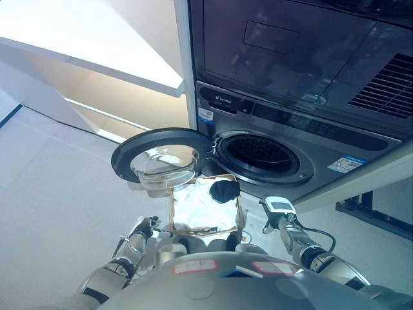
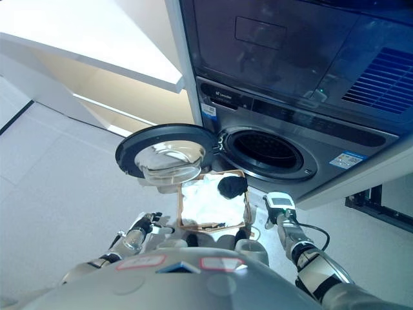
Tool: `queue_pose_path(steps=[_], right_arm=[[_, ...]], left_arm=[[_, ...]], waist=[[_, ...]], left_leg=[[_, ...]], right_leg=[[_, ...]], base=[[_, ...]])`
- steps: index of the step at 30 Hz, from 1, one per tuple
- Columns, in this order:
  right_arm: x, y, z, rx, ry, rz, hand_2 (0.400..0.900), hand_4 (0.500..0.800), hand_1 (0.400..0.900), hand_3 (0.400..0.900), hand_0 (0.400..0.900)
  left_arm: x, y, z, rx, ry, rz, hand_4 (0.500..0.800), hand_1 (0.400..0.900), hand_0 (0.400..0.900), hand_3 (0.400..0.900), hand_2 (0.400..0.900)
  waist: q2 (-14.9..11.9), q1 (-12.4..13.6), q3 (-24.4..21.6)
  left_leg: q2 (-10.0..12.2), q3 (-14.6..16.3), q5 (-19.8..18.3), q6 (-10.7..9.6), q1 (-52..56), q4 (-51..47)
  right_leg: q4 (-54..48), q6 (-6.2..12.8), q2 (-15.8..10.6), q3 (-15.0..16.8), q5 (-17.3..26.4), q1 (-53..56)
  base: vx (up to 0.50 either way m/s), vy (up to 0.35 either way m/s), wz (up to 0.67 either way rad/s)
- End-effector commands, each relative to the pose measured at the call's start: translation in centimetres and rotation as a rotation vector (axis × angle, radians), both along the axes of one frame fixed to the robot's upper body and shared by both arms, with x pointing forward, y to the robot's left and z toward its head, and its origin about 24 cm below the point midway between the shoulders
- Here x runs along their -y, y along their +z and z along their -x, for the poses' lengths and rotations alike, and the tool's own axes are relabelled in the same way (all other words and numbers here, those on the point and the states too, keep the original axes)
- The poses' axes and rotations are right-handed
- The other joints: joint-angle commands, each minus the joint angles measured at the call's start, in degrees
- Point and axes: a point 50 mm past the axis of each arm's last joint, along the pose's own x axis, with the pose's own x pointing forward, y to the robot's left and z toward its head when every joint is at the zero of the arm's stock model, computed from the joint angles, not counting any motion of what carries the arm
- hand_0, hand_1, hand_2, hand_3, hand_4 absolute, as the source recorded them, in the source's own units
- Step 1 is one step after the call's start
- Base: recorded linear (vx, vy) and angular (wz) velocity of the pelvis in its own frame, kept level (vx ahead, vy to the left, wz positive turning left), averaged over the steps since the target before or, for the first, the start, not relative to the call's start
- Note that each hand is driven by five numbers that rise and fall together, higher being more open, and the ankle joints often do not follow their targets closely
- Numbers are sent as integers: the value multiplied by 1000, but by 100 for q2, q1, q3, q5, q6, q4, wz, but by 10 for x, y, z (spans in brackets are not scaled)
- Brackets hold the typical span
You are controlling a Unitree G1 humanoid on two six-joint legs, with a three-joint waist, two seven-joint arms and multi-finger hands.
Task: Put the clothes in the basket into the washing machine.
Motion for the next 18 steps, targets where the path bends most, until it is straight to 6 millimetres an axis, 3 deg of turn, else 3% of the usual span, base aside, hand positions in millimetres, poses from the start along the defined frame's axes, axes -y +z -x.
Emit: queue_pose_path(steps=[1,11,18], right_arm=[[7,11,-24,112,-6,38,900,800,900,900,900],[8,13,-28,132,-5,41,900,800,900,900,900],[14,30,-58,229,32,67,900,800,900,900,900]], left_arm=[[-2,3,-14,37,32,-21,800,900,900,900,900],[-6,4,-16,44,32,-50,800,900,900,900,900],[-7,8,-29,82,41,-64,800,900,900,900,900]], waist=[[-97,-25,-53],[-113,-25,7],[-109,-72,294]], left_leg=[[-229,-536,-352,47,-183,-3],[-216,-550,-327,40,-245,-3],[-229,-533,-165,61,-703,-3]], right_leg=[[76,196,-81,-425,23,-79],[72,192,-76,-444,27,-125],[174,190,-78,-432,111,-627]], base=[[0,0,0],[-1,-2,2],[-62,-3,5]])
